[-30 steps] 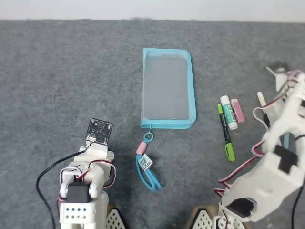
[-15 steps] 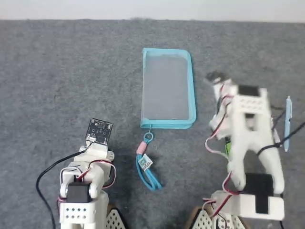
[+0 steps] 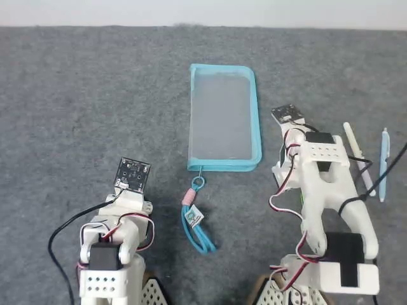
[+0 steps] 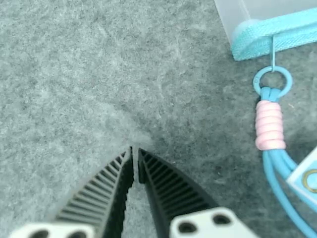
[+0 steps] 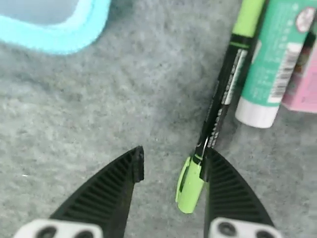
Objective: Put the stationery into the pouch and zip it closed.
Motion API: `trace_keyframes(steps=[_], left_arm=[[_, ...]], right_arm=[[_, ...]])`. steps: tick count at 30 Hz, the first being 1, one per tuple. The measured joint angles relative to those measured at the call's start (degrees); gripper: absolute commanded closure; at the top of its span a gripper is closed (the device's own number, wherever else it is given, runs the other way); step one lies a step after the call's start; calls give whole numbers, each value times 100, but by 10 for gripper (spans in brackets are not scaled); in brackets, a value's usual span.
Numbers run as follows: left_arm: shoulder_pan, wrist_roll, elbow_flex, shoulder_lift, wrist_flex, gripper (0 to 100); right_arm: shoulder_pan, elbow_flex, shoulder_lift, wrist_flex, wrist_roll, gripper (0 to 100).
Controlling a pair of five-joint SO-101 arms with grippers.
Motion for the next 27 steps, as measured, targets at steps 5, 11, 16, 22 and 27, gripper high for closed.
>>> trace_keyframes(steps=[5,11,16,22,27], left_arm=[[0,0,0,0,0,988],[0,0,0,0,0,988],[0,0,0,0,0,988],[0,0,0,0,0,988],[0,0,0,0,0,988]], right_arm=[[220,-18,501,-422,220,819],[396,-26,870,-651,396,832],[484,-26,879,-695,396,998],[484,-149,897,-466,396,991],[484,-571,686,220,404,991]])
